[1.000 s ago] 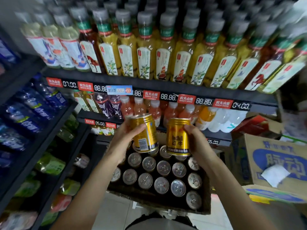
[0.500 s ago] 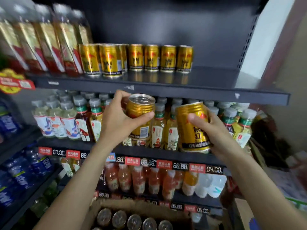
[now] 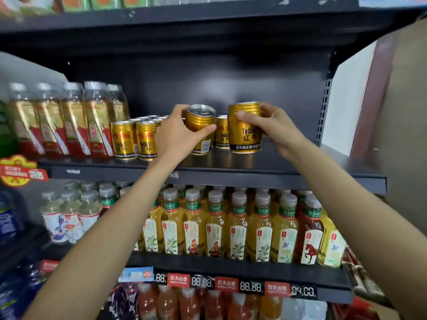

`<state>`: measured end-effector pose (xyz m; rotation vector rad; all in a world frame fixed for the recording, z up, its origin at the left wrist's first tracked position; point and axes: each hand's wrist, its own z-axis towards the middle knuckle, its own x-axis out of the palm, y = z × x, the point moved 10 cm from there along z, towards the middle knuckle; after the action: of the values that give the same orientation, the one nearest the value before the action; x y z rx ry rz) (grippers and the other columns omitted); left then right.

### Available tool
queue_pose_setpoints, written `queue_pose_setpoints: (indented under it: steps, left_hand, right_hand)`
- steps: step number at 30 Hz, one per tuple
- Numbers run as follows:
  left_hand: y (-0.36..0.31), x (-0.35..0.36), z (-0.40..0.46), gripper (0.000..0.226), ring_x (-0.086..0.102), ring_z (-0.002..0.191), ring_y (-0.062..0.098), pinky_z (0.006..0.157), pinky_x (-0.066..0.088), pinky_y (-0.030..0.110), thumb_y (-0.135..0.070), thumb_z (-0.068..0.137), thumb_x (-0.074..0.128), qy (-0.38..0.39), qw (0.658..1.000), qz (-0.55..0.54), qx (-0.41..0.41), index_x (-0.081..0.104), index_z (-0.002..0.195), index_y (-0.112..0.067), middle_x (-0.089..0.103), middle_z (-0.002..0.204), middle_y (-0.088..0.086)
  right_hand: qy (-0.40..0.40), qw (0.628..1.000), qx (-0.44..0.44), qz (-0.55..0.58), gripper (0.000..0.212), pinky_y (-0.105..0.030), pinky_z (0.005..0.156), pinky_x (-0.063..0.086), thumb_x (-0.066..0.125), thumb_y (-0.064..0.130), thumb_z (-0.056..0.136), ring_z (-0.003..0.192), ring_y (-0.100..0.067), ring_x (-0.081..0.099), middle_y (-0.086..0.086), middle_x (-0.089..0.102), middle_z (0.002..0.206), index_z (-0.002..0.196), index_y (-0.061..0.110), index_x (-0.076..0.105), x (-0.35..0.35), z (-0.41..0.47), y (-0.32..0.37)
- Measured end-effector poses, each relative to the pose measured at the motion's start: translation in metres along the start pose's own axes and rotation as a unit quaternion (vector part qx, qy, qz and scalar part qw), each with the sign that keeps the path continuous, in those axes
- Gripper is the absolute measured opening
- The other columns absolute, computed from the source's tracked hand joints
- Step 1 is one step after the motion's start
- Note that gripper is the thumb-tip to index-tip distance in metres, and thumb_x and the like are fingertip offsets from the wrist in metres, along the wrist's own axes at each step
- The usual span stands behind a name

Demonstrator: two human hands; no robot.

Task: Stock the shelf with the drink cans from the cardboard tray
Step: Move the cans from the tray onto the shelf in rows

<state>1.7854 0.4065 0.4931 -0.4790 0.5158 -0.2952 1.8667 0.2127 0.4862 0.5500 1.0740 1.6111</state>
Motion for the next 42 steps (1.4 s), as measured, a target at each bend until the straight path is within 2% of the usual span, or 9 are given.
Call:
queue_pose_setpoints:
  steps: [9, 15, 17, 20, 23, 27, 32, 36, 42]
  left_hand:
    - [0.033, 0.04, 0.031, 0.081, 0.062, 0.097, 0.029, 0.066, 0.041, 0.03, -0.071, 0.065, 0.064, -0.015, 0.99, 0.139, -0.032, 0.044, 0.118, -0.014, 0.063, 0.11, 0.009]
    - [0.053, 0.054, 0.037, 0.092, 0.057, 0.108, 0.034, 0.071, 0.046, 0.036, -0.073, 0.069, 0.058, 0.054, 0.981, 0.176, -0.067, 0.035, 0.129, -0.007, 0.052, 0.126, 0.016]
    - [0.047, 0.054, 0.034, 0.098, 0.05, 0.119, 0.034, 0.079, 0.049, 0.039, -0.07, 0.069, 0.061, 0.075, 0.974, 0.21, -0.028, 0.027, 0.138, -0.009, 0.042, 0.138, 0.016]
    - [0.017, 0.046, 0.027, 0.093, 0.04, 0.129, 0.028, 0.093, 0.045, 0.04, -0.057, 0.072, 0.069, 0.053, 0.957, 0.247, 0.144, 0.025, 0.142, -0.016, 0.037, 0.143, 0.011]
    - [0.013, 0.057, 0.024, 0.087, 0.038, 0.132, 0.024, 0.115, 0.02, 0.038, -0.056, 0.074, 0.067, 0.105, 0.906, 0.322, 0.255, 0.03, 0.141, -0.015, 0.041, 0.142, 0.007]
    - [0.024, 0.061, 0.03, 0.083, 0.039, 0.132, 0.025, 0.111, 0.026, 0.034, -0.056, 0.075, 0.066, 0.128, 0.901, 0.346, 0.229, 0.034, 0.139, -0.014, 0.043, 0.142, 0.009]
    - [0.036, 0.059, 0.037, 0.081, 0.043, 0.13, 0.026, 0.11, 0.028, 0.034, -0.052, 0.075, 0.069, 0.132, 0.896, 0.37, 0.21, 0.035, 0.137, -0.01, 0.046, 0.14, 0.01]
    - [0.044, 0.062, 0.045, 0.082, 0.046, 0.127, 0.026, 0.115, 0.018, 0.035, -0.053, 0.076, 0.066, 0.136, 0.861, 0.435, 0.225, 0.034, 0.135, -0.008, 0.048, 0.139, 0.013]
    - [0.047, 0.067, 0.048, 0.077, 0.045, 0.127, 0.026, 0.115, 0.02, 0.041, -0.055, 0.078, 0.061, 0.12, 0.831, 0.489, 0.235, 0.035, 0.133, -0.008, 0.049, 0.137, 0.012]
  right_hand:
    - [-0.04, 0.997, 0.038, -0.049, 0.065, -0.029, 0.082, 0.053, 0.081, 0.024, 0.069, 0.103, -0.022, 0.063, -0.009, 0.063, 0.112, 0.125, 0.003, 0.054, 0.014, 0.069, -0.052]
    - [-0.012, 0.989, 0.054, -0.138, 0.078, -0.04, 0.095, 0.05, 0.079, 0.035, 0.07, 0.115, -0.026, 0.057, -0.011, 0.057, 0.126, 0.133, 0.008, 0.043, 0.038, 0.089, -0.069]
    - [-0.005, 0.988, 0.053, -0.147, 0.076, -0.042, 0.096, 0.05, 0.079, 0.037, 0.07, 0.116, -0.027, 0.056, -0.011, 0.058, 0.126, 0.132, 0.009, 0.045, 0.04, 0.091, -0.072]
    - [0.041, 0.982, 0.049, -0.178, 0.073, -0.042, 0.098, 0.049, 0.075, 0.044, 0.073, 0.119, -0.025, 0.054, -0.008, 0.056, 0.13, 0.132, 0.012, 0.044, 0.044, 0.09, -0.071]
    - [0.101, 0.954, 0.02, -0.283, 0.08, -0.041, 0.1, 0.046, 0.074, 0.045, 0.073, 0.123, -0.026, 0.051, -0.009, 0.054, 0.134, 0.137, 0.013, 0.038, 0.05, 0.084, -0.066]
    - [0.028, 0.906, -0.054, -0.419, 0.076, -0.035, 0.09, 0.046, 0.073, 0.04, 0.077, 0.114, -0.029, 0.055, -0.014, 0.059, 0.123, 0.136, 0.007, 0.038, 0.053, 0.077, -0.053]
    - [0.011, 0.92, -0.059, -0.388, 0.075, -0.036, 0.091, 0.047, 0.074, 0.039, 0.076, 0.112, -0.027, 0.058, -0.012, 0.061, 0.121, 0.134, 0.008, 0.038, 0.076, 0.08, -0.051]
    - [-0.012, 0.921, -0.058, -0.384, 0.078, -0.04, 0.097, 0.046, 0.074, 0.04, 0.075, 0.116, -0.029, 0.056, -0.012, 0.058, 0.126, 0.136, 0.008, 0.036, 0.087, 0.085, -0.052]
    - [-0.04, 0.902, -0.05, -0.426, 0.085, -0.041, 0.093, 0.048, 0.072, 0.043, 0.076, 0.118, -0.034, 0.054, -0.018, 0.051, 0.132, 0.139, 0.006, 0.028, 0.094, 0.092, -0.054]
